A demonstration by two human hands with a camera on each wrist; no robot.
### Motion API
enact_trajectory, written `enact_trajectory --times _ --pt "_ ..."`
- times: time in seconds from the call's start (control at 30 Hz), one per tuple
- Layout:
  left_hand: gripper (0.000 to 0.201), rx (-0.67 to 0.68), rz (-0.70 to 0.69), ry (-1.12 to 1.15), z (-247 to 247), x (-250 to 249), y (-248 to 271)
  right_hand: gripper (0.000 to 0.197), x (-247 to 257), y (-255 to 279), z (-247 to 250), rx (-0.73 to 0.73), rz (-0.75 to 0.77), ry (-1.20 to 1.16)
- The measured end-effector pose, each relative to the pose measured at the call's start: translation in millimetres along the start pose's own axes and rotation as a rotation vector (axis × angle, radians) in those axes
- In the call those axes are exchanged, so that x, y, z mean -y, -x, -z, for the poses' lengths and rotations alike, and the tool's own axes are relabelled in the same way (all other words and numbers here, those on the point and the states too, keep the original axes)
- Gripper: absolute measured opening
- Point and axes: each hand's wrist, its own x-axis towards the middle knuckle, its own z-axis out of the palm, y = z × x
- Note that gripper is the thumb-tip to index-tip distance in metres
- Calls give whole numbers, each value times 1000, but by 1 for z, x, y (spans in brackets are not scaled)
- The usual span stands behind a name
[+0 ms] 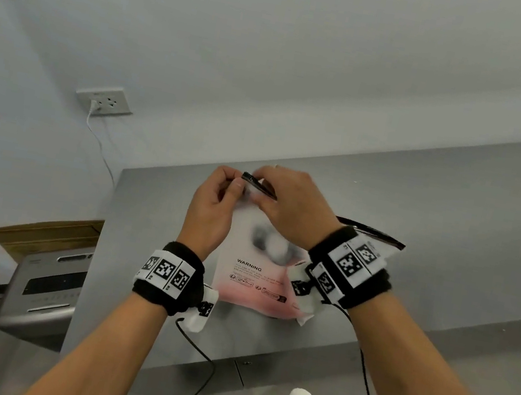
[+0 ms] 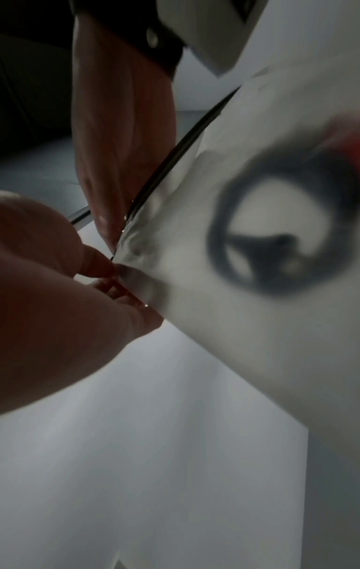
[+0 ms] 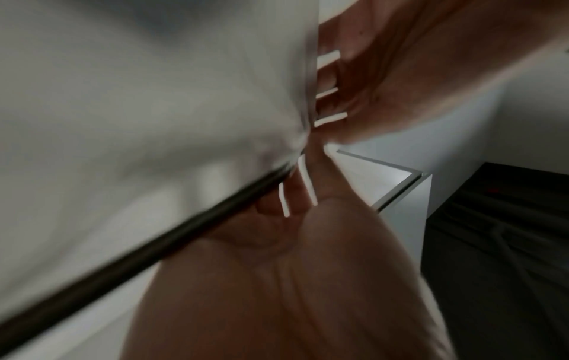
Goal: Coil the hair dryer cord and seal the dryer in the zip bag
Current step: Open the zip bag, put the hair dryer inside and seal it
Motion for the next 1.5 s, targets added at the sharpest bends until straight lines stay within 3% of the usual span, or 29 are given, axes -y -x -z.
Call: enact_trajectory --times 0.07,0.13,0.23,0.33,0.53,0.87,1.1,1.27,1.37,1.5 --pt "10 0 -3 -19 3 -4 3 16 1 -7 -3 -42 -33 -21" --pt "7 -15 -3 -40 8 -8 5 11 1 -8 -2 -57 -37 -31" --pt "3 -35 -15 -113 14 -14 5 12 0 -9 0 -47 -20 -36" --pt "12 -55 -56 -179 15 -21 5 12 -1 -10 1 -39 -8 -48" --pt "9 -36 -34 -163 13 -25 3 12 3 -10 -5 -113 41 -144" --pt "10 -74 -60 -153 7 -22 5 10 7 -6 -8 -105 68 9" --pt "14 -205 -11 -125 14 -10 -2 10 -5 1 -10 -91 0 67" --pt "5 -101 13 -126 16 -4 -3 10 -15 2 0 -96 4 94" --pt "12 12 17 -103 10 -3 -4 11 -16 2 1 -119 -3 101" --pt "17 -1 54 -21 0 -2 -9 10 -14 3 -1 -127 -11 113"
